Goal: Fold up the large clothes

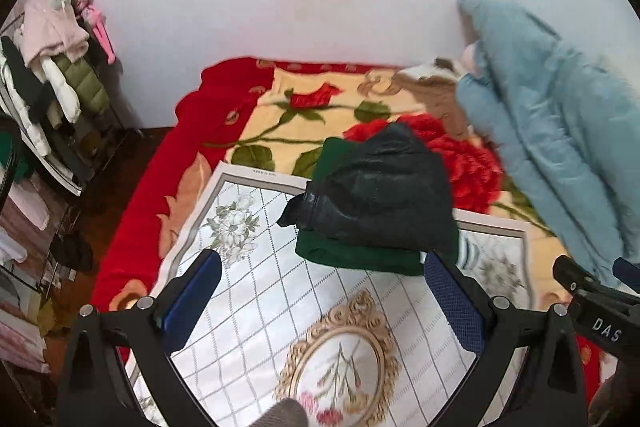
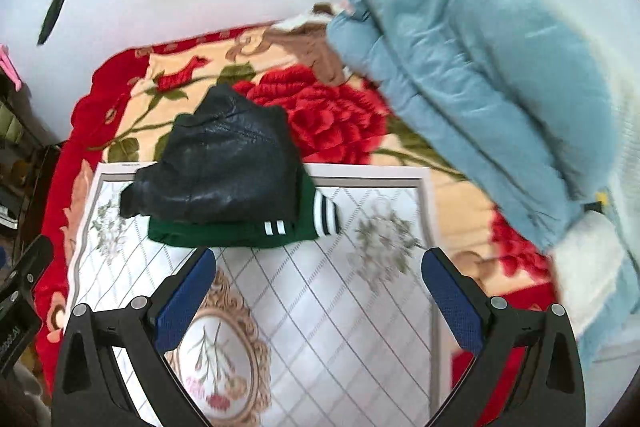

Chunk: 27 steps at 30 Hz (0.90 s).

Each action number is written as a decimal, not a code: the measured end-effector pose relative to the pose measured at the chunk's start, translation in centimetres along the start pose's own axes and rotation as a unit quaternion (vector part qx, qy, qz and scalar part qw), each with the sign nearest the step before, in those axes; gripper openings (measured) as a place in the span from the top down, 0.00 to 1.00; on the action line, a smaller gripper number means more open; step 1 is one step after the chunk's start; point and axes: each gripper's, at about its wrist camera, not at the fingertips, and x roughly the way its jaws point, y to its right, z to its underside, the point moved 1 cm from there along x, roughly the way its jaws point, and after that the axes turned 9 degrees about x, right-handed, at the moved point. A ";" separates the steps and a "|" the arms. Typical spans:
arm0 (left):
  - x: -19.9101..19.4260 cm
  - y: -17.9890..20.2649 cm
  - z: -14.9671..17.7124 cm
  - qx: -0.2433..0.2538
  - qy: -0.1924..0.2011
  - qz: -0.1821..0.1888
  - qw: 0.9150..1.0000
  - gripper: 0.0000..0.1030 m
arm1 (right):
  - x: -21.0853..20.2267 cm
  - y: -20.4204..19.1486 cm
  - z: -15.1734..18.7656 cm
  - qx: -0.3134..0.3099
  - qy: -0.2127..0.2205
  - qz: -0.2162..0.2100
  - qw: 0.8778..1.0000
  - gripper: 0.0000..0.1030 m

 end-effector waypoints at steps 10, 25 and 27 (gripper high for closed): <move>-15.9 -1.6 2.0 0.009 0.037 0.020 0.999 0.00 | -21.8 2.6 5.5 -0.005 0.082 0.013 0.997 0.00; -27.3 -2.1 3.9 -0.002 0.034 0.007 0.999 0.00 | -37.7 6.3 9.6 -0.026 0.112 -0.022 0.993 0.00; -28.1 -2.1 3.9 -0.002 0.032 0.008 0.999 0.00 | -39.0 6.5 9.7 -0.033 0.111 -0.029 0.993 0.00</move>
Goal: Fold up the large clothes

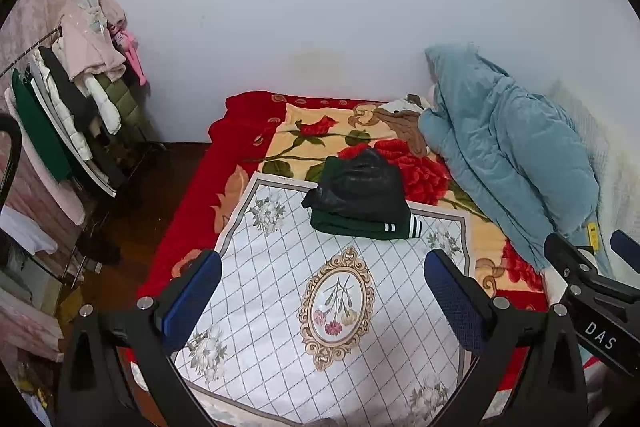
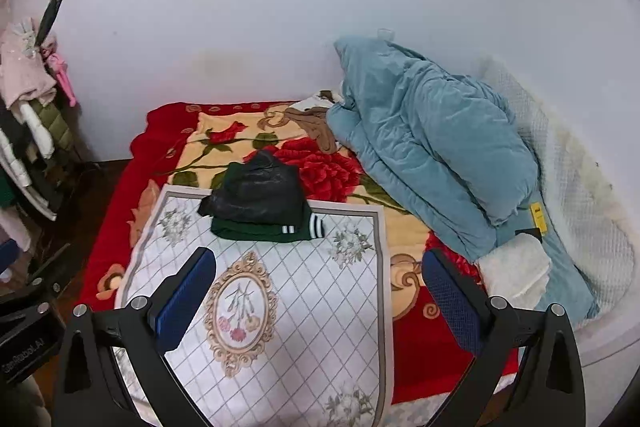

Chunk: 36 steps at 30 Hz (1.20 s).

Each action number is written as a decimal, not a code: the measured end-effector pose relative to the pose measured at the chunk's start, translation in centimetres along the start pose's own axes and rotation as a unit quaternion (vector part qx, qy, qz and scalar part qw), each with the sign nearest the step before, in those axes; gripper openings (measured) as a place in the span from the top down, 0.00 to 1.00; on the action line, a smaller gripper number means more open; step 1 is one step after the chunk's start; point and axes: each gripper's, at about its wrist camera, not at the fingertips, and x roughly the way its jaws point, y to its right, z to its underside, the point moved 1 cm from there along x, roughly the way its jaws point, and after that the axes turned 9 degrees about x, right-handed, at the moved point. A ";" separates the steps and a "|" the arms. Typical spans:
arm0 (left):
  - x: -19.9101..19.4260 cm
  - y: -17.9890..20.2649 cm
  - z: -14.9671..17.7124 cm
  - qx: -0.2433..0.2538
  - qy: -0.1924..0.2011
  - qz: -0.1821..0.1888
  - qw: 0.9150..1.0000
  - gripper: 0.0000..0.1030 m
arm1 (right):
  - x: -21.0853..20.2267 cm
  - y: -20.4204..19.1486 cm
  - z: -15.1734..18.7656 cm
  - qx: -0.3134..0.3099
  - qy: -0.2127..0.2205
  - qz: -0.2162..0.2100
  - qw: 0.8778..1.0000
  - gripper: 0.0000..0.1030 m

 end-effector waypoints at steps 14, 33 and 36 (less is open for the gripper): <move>-4.0 0.3 -0.3 -0.004 0.031 -0.006 1.000 0.00 | -5.4 1.0 -1.8 -0.015 0.023 -0.008 1.000 0.00; -5.3 0.2 0.4 -0.012 0.037 -0.013 0.999 0.00 | -6.6 1.2 -2.3 -0.022 0.024 -0.016 0.999 0.00; -5.3 0.3 0.4 -0.010 0.036 -0.015 0.999 0.00 | -6.6 1.1 -2.3 -0.023 0.023 -0.017 0.999 0.00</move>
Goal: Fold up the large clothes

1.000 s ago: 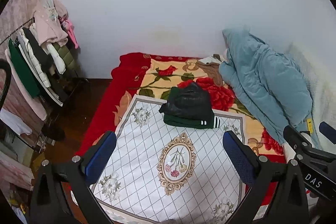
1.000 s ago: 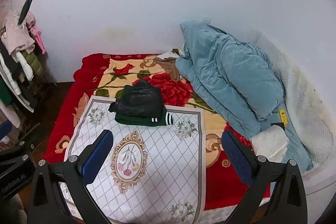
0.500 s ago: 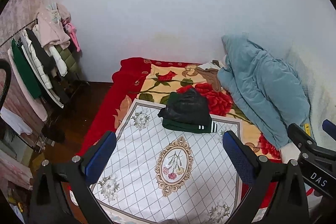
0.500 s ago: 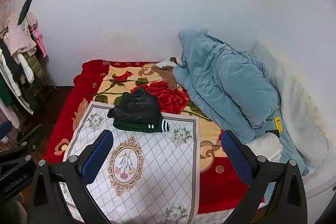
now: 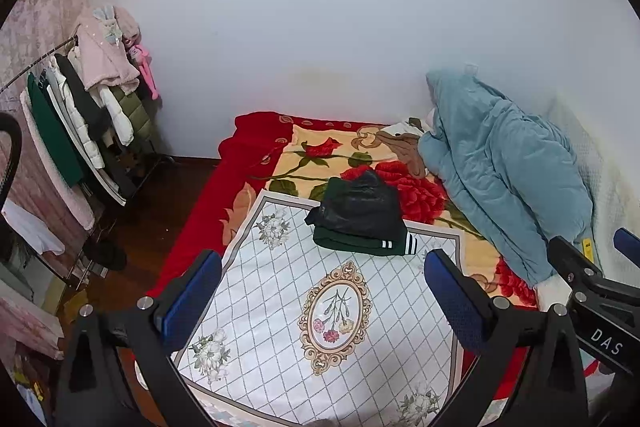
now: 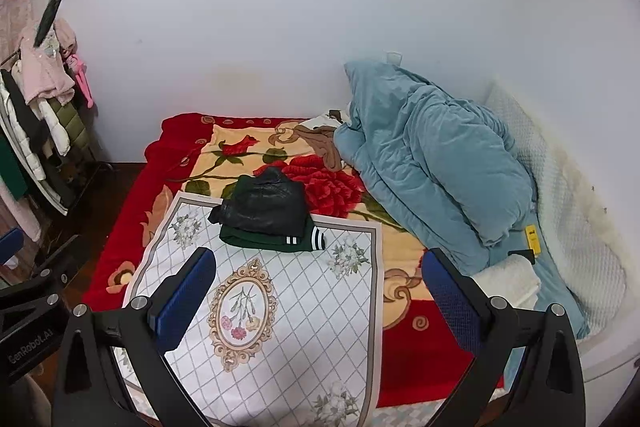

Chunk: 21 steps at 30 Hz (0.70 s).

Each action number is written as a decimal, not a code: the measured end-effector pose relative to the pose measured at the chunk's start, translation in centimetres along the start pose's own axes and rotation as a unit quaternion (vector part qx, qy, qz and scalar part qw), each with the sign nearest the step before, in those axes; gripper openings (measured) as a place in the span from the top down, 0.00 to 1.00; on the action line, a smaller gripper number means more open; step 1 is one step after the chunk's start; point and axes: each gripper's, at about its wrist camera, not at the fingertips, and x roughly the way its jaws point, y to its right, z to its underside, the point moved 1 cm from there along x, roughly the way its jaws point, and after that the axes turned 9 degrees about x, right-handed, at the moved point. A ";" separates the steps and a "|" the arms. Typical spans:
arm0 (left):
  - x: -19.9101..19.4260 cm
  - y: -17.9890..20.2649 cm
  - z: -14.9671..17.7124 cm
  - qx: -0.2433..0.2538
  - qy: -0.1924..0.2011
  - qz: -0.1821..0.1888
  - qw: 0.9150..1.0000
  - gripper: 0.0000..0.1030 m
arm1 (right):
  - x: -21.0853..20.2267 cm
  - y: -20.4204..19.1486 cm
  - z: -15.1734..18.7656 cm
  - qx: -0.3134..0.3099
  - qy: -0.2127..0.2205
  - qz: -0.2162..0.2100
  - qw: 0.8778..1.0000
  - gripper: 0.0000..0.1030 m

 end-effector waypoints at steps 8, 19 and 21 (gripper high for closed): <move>-0.2 -0.1 -0.1 -0.001 0.000 -0.002 1.000 0.00 | 0.3 -0.1 -0.3 -0.001 -0.002 -0.002 1.000 0.00; -0.2 -0.1 -0.1 -0.001 0.000 0.001 1.000 0.00 | 0.3 -0.3 0.1 -0.002 -0.003 -0.003 1.000 0.00; -0.3 -0.1 -0.1 -0.002 0.000 0.002 1.000 0.00 | 0.3 -0.4 0.2 -0.002 -0.003 -0.004 1.000 0.00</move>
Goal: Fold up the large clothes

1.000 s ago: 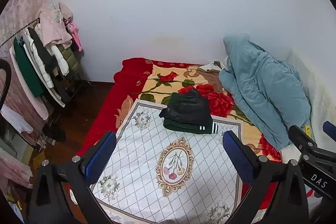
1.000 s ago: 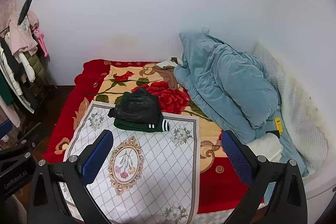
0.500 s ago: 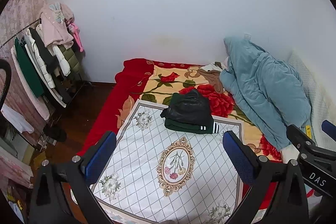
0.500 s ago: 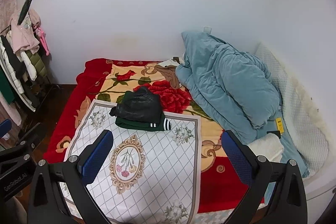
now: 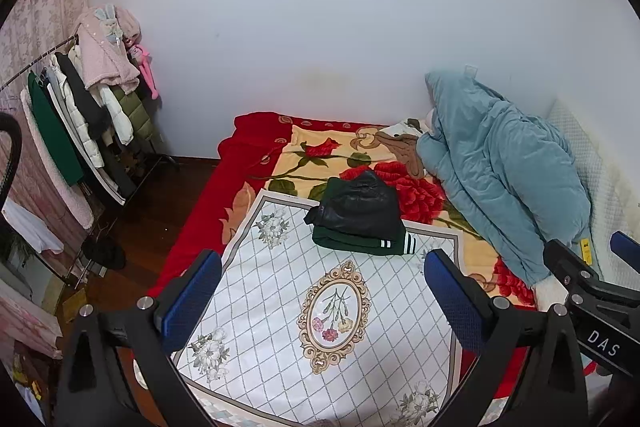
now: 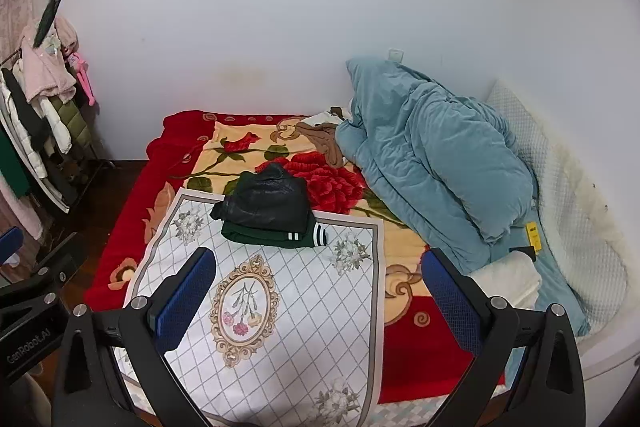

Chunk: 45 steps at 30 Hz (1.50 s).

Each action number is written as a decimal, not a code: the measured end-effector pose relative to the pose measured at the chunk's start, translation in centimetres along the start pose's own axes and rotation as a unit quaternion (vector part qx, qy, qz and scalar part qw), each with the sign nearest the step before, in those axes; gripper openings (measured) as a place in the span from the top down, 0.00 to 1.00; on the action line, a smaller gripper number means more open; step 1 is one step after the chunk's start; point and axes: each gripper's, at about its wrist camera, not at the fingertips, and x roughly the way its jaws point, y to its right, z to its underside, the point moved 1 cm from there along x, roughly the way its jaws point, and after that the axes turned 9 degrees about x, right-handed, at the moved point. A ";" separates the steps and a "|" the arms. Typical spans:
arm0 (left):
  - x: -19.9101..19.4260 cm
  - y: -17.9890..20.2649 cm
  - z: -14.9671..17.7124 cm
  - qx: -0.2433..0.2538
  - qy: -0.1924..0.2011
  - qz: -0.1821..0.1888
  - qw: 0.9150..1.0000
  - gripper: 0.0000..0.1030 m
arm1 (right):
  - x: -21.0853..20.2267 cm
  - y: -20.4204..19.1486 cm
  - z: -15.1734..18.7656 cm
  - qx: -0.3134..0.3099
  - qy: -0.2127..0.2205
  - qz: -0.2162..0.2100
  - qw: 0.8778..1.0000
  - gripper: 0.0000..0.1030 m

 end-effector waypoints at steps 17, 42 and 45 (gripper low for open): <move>-0.3 0.1 0.0 0.000 0.003 -0.001 1.000 0.00 | -0.5 -0.4 0.8 -0.002 0.000 0.002 1.000 0.00; -0.9 0.1 0.4 -0.003 0.008 -0.004 1.000 0.00 | -1.4 0.0 1.5 0.000 0.006 0.003 1.000 0.00; -1.0 0.1 0.4 -0.003 0.008 -0.005 1.000 0.00 | -1.4 0.2 1.5 0.001 0.003 0.002 1.000 0.00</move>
